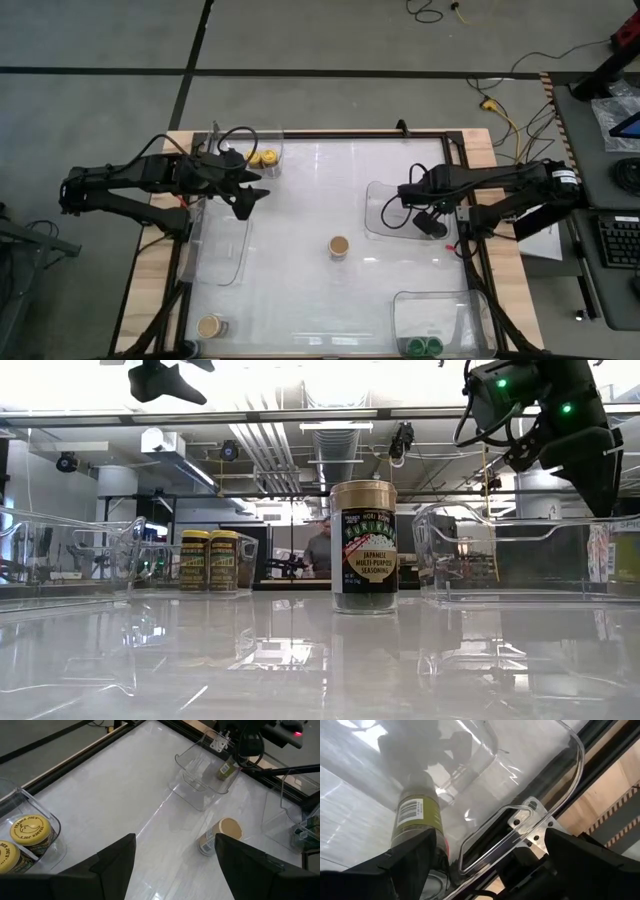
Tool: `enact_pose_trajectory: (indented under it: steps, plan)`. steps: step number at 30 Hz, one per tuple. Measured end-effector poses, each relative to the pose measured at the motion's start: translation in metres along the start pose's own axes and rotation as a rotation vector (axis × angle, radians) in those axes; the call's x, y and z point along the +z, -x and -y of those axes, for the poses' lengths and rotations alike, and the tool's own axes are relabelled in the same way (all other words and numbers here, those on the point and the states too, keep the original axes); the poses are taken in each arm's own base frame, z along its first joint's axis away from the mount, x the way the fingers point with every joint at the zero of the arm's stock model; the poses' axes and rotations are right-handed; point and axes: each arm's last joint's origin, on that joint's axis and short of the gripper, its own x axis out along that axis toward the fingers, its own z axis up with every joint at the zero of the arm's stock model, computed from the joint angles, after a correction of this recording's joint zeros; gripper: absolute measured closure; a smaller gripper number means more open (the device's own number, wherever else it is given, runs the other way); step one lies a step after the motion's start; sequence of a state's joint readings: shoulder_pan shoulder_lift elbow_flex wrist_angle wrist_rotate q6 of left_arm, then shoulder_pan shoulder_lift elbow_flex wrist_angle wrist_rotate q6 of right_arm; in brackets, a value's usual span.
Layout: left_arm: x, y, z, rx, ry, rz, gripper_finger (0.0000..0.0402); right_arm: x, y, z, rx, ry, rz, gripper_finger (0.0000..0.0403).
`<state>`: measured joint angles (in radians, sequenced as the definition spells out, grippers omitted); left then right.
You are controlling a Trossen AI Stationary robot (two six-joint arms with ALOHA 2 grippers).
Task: Sort spices by type
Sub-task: Adjust the black seasoning bottle in the middle right transparent bin
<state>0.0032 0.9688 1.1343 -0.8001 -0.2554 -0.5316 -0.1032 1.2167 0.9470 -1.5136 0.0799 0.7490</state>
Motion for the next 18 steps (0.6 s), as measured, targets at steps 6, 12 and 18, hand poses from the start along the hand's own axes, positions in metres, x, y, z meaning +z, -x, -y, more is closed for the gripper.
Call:
enact_pose_trajectory:
  steps: [6, 12, 18]
  plan:
    - [0.0, 0.0, 0.0, 0.0, 0.0, 0.0, 0.0145, 0.0, 0.0, 0.0, -0.001, -0.002, 0.001, 0.0039]
    - [0.001, 0.001, 0.0, -0.006, -0.046, 0.012, 0.0145, 0.002, 0.009, 0.0, 0.013, -0.005, 0.036, 0.0039]
    - [0.016, 0.017, 0.004, -0.036, -0.079, 0.076, 0.0145, 0.005, 0.025, 0.0, 0.029, -0.012, 0.107, 0.0039]
